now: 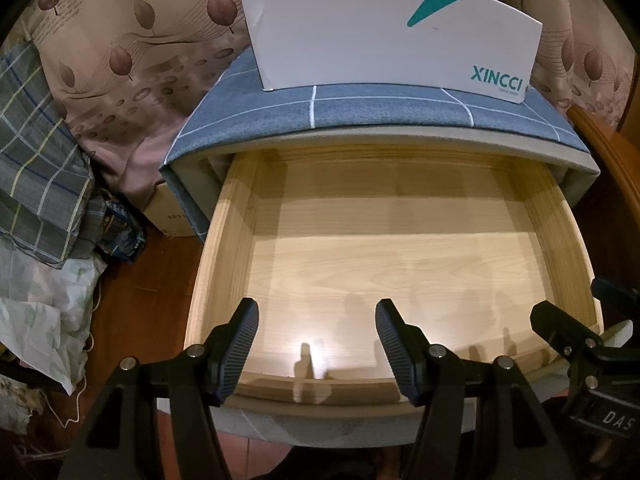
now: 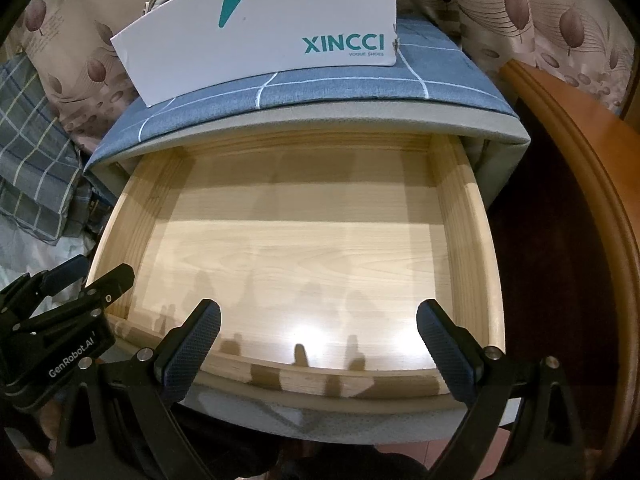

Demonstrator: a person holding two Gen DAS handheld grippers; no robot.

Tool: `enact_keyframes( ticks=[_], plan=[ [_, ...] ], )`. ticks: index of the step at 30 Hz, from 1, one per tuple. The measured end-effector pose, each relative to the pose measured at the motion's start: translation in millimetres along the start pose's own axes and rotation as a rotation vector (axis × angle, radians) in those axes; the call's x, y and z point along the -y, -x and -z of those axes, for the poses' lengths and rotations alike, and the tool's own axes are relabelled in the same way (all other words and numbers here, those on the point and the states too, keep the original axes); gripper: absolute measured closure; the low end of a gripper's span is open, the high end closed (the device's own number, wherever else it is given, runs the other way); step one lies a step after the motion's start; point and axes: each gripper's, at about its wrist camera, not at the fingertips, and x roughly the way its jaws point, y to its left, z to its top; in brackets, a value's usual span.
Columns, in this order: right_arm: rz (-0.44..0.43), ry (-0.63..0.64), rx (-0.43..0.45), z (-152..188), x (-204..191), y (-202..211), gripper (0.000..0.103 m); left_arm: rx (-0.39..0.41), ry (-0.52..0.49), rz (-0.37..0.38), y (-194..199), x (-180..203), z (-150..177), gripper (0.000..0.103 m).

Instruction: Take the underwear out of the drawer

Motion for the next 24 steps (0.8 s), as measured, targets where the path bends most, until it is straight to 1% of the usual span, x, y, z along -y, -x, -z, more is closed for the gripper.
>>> enact_keyframes(
  ticks=[24],
  plan=[
    [0.006, 0.022, -0.016, 0.5, -1.0, -2.2, 0.006, 0.0, -0.001, -0.004, 0.6, 0.1, -0.4, 0.041]
  ],
)
